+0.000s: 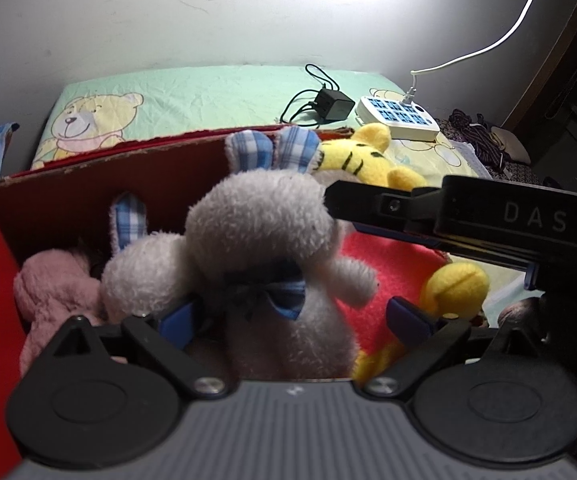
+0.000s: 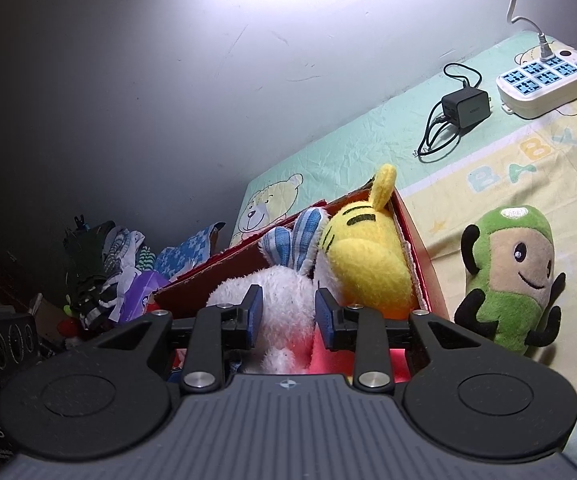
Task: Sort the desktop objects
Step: 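Set the grey bunny in the box beside the tiger and open the right gripper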
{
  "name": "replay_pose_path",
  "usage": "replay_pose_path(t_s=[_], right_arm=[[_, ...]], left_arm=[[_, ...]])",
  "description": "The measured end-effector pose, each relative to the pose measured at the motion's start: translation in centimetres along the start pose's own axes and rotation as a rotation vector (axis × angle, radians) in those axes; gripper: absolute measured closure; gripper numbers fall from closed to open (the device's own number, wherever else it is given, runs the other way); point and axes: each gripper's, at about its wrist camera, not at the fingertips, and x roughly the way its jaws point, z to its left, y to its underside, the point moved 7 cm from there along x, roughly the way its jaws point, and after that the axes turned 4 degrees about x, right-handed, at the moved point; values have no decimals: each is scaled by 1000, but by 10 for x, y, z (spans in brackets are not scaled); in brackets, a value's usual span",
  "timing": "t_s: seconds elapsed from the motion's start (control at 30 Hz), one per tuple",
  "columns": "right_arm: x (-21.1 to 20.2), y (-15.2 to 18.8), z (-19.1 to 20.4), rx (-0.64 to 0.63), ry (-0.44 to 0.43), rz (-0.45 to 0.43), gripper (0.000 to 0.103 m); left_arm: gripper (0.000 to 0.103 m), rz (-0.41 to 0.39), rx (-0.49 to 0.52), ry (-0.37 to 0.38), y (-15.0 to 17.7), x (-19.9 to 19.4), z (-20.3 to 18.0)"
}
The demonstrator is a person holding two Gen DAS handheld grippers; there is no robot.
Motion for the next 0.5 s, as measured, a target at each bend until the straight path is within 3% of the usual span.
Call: replay_pose_path(t_s=[0.5], right_arm=[[2,4,0,-42,21,-8,69]], left_arm=[[3,5,8,-27,3,1,-2]])
